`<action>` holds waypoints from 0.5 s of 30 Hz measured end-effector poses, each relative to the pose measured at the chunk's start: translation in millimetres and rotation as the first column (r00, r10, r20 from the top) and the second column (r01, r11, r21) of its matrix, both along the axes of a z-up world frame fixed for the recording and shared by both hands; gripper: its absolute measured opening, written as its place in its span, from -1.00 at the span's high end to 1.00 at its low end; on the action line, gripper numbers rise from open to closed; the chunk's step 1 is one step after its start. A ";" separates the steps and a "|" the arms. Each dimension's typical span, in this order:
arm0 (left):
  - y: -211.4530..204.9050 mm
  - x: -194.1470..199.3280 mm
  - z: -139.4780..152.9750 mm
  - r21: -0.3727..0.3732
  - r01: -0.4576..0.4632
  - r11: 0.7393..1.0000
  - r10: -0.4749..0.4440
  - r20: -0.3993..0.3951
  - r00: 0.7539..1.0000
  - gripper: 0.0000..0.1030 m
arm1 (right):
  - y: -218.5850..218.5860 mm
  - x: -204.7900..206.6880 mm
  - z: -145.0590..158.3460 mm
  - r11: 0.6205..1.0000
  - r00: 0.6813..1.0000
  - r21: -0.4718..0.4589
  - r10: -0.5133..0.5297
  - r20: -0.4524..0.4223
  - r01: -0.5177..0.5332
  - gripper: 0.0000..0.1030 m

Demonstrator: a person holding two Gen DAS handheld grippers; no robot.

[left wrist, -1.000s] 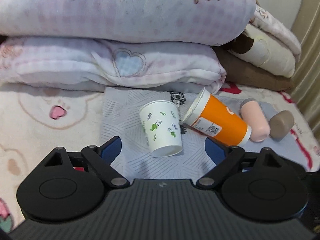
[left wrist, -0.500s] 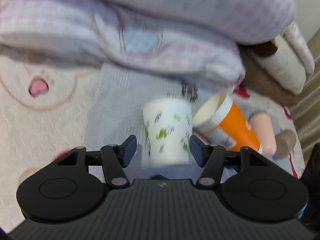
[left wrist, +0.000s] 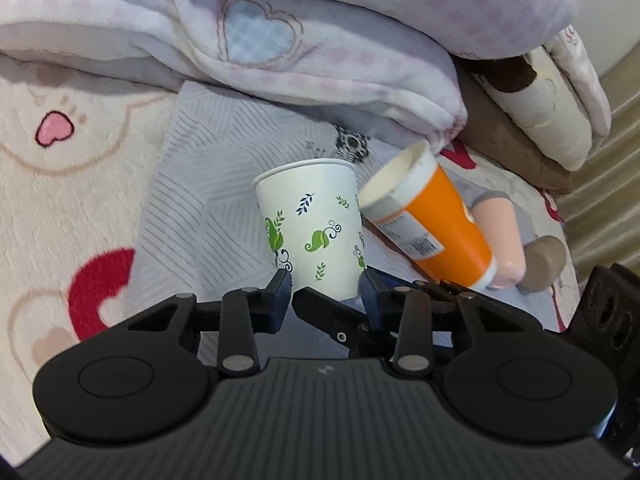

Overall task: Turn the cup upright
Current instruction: 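Close the left gripper on the white paper cup's base, then rotate the left gripper to turn the white cup upright, opening up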

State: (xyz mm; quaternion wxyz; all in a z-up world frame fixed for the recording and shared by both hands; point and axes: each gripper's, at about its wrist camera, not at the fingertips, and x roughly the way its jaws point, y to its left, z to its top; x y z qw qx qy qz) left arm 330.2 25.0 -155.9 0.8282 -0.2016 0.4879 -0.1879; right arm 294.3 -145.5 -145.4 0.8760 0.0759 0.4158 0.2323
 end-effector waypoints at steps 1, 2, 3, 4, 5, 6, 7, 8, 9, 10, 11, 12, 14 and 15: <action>-0.8 -1.5 1.1 -0.009 0.001 1.000 -0.001 -0.005 1.000 0.28 | -3.3 -3.6 0.9 1.000 1.000 0.006 -0.003 -0.003 0.003 -0.16; -1.6 -3.6 2.5 -0.019 0.002 1.000 -0.002 -0.010 1.000 0.28 | -5.6 -4.9 1.2 1.000 1.000 0.012 -0.010 -0.008 0.010 -0.16; -2.3 -5.6 4.0 -0.026 0.005 1.000 -0.006 -0.014 1.000 0.28 | -9.0 -8.6 2.6 1.000 1.000 0.020 -0.020 -0.016 0.021 -0.16; -3.6 -9.4 6.5 -0.034 0.012 0.999 -0.012 -0.022 1.000 0.28 | -12.0 -12.5 4.2 0.999 0.999 0.025 -0.029 -0.021 0.030 -0.16; -5.1 -11.9 8.5 -0.040 0.018 0.999 -0.019 -0.029 0.999 0.28 | -13.3 -15.3 5.9 0.999 0.999 0.028 -0.033 -0.026 0.034 -0.16; -7.4 -16.5 11.4 -0.041 0.029 0.999 -0.031 -0.044 0.999 0.29 | -16.8 -20.2 8.4 0.999 0.999 0.030 -0.035 -0.032 0.036 -0.16; -10.9 -21.7 12.9 -0.034 0.037 0.999 -0.039 -0.063 0.997 0.29 | -20.1 -24.7 10.2 0.999 0.999 0.032 -0.034 -0.040 0.036 -0.16; -15.4 -29.6 15.1 -0.020 0.052 0.998 -0.053 -0.072 0.996 0.29 | -23.2 -30.2 12.0 0.999 0.998 0.028 -0.023 -0.050 0.025 -0.16; -21.2 -38.4 18.9 -0.008 0.079 0.997 -0.080 -0.063 0.995 0.29 | -25.5 -37.3 13.6 1.000 0.999 0.018 -0.003 -0.054 0.004 -0.16; -26.3 -47.2 22.2 -0.009 0.102 0.995 -0.103 -0.054 0.993 0.28 | -27.5 -46.8 16.2 1.000 0.998 0.002 0.016 -0.053 -0.016 -0.16; -29.5 -52.7 23.6 -0.014 0.114 0.993 -0.115 -0.056 0.992 0.29 | -29.5 -54.3 18.6 1.000 0.998 -0.011 0.018 -0.052 -0.019 -0.16; -34.5 -58.2 24.9 -0.014 0.129 0.992 -0.129 -0.062 0.990 0.29 | -31.8 -61.1 21.5 1.000 0.998 -0.022 0.017 -0.056 -0.018 -0.16; -46.4 -67.5 27.9 -0.011 0.157 0.988 -0.157 -0.074 0.985 0.29 | -39.1 -76.0 28.0 0.999 0.998 -0.043 0.013 -0.059 -0.016 -0.16; -53.5 -72.4 28.9 -0.013 0.174 0.985 -0.175 -0.081 0.981 0.29 | -43.1 -83.6 30.4 0.998 0.998 -0.054 0.009 -0.058 -0.012 -0.16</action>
